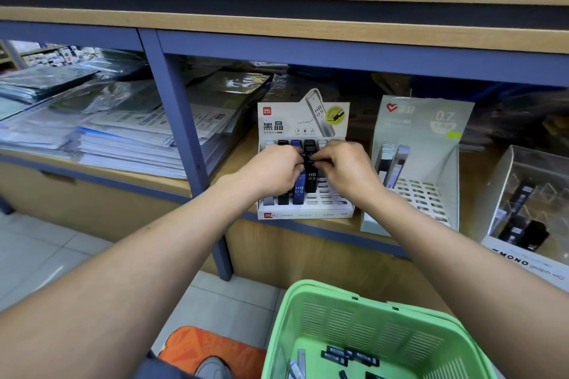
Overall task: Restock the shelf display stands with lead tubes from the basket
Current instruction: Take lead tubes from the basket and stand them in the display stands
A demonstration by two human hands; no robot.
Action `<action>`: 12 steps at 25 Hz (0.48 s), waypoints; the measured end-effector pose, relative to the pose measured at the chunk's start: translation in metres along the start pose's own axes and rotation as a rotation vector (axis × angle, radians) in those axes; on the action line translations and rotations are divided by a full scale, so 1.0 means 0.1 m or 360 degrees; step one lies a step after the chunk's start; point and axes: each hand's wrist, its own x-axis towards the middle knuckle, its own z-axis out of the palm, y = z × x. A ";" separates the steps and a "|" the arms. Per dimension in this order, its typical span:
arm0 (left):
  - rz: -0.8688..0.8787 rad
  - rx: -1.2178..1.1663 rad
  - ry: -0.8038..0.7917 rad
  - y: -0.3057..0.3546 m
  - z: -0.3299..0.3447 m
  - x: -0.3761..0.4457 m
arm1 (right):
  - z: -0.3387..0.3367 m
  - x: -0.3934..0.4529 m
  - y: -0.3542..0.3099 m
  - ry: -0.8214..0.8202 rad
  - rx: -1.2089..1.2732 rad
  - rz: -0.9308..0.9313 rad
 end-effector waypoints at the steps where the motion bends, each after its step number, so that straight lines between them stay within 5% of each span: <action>1: 0.0002 -0.0005 0.0005 0.00 0.01 0.00 | 0.00 0.00 0.00 0.0000 -0.0032 -0.0007; 9: -0.0073 -0.0237 0.0539 0.32 -0.14 -0.16 | -0.25 -0.45 -0.05 0.0297 0.0078 0.0047; 12: 0.0103 -0.0266 0.0463 0.86 0.04 -0.38 | -0.23 -1.05 -0.06 0.0292 0.0274 0.0165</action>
